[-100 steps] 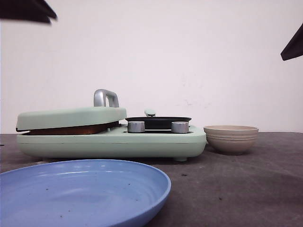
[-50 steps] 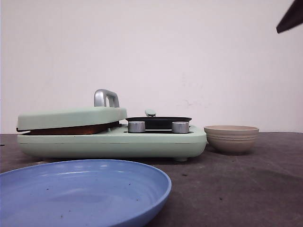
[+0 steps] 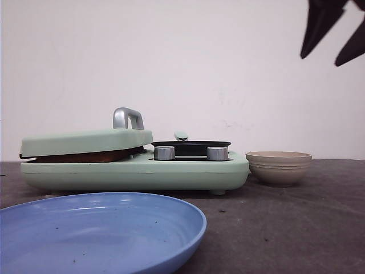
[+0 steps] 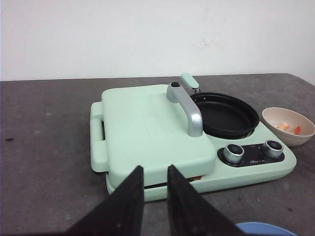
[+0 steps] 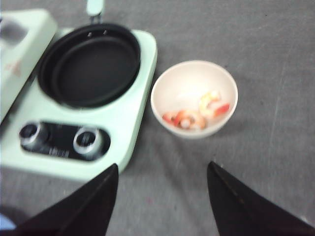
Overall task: Make breakfast with bread and shrimp
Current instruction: 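Lower the right gripper to the rim of the cream shrimp bowl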
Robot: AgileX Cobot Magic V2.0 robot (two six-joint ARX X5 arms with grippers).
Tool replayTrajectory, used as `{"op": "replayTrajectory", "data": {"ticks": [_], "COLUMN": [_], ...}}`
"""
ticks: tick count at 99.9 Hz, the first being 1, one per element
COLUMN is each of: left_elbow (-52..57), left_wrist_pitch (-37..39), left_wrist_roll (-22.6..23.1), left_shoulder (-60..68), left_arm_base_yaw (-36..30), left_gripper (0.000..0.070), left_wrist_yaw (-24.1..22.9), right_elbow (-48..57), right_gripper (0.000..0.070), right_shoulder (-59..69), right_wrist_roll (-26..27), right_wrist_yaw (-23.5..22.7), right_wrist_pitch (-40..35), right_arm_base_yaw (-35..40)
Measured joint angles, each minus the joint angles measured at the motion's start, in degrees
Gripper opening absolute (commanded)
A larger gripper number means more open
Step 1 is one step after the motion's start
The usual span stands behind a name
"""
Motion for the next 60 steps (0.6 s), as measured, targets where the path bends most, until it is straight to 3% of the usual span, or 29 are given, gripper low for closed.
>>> {"op": "replayTrajectory", "data": {"ticks": [30, 60], "left_elbow": [0.0, 0.0], "left_wrist_pitch": [-0.24, -0.24], "left_wrist_roll": [0.17, 0.37], "left_shoulder": [-0.66, -0.66], "left_arm_base_yaw": [0.0, 0.0], "left_gripper": [0.0004, 0.0006], "left_wrist_yaw": [0.0, 0.0], "right_elbow": [9.11, 11.76], "right_gripper": [0.0358, 0.0358], "right_shoulder": [17.84, 30.03], "right_wrist_roll": [0.24, 1.14], "right_wrist_yaw": [-12.39, -16.7], "right_wrist_pitch": [-2.67, -1.79], "right_arm_base_yaw": [-11.08, -15.34]}}
